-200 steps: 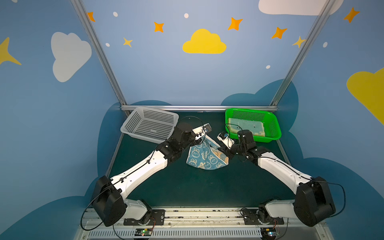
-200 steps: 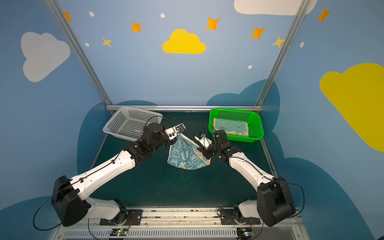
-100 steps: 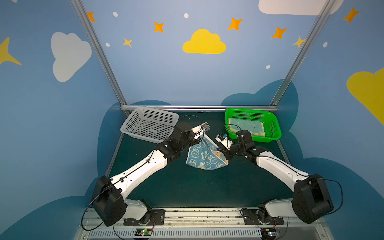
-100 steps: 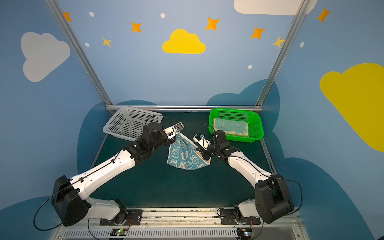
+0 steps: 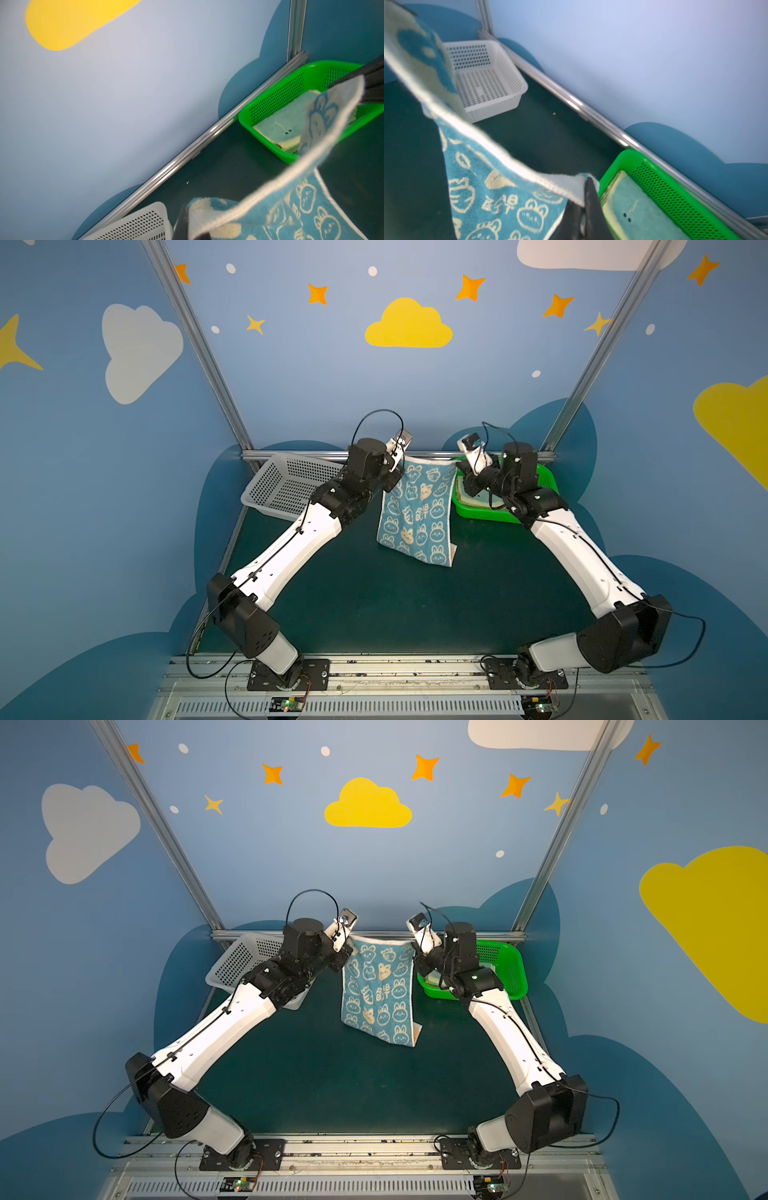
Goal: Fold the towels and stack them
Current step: 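Raise the bunny-print towel high with both grippers so it hangs open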
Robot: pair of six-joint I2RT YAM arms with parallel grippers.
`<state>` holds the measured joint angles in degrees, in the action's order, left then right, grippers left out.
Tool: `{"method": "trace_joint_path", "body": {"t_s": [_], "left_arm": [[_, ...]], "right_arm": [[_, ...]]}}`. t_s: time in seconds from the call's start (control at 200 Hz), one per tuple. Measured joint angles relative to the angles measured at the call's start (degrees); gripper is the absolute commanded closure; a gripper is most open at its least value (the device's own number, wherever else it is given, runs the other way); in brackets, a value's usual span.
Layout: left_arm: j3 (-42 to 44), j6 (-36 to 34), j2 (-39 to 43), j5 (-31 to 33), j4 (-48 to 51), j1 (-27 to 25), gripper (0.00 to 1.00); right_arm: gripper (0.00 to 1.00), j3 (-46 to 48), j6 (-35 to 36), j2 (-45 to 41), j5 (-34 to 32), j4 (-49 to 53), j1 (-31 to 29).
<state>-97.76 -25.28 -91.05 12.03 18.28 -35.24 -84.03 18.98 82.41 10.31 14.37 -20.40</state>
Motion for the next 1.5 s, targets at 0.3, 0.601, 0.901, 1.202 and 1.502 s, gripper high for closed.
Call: {"method": "trace_joint_path", "body": {"t_s": [0.3, 0.601, 0.901, 1.202, 1.502], "left_arm": [[-8.2, 5.1, 2.5, -3.2, 9.3, 0.0, 0.96], [-6.5, 9.1, 14.1, -6.6, 12.2, -5.7, 0.96], [-5.4, 14.8, 22.6, -8.2, 13.6, -10.1, 0.96], [8.6, 20.0, 31.5, -7.4, 11.7, -11.0, 0.96], [8.5, 20.9, 19.3, -2.7, 10.8, -2.2, 0.96]], "right_arm": [[1.00, -5.8, 0.7, -3.6, 4.5, 1.4, 0.4], [1.00, -6.9, 0.2, -13.5, 11.5, 3.8, -1.7], [1.00, -9.1, -2.5, -18.8, 15.2, 5.8, -6.9], [1.00, -2.3, -4.4, -23.6, 15.4, 6.0, -8.8], [1.00, -1.9, -3.4, -9.9, 8.8, 4.4, -6.3]]}}
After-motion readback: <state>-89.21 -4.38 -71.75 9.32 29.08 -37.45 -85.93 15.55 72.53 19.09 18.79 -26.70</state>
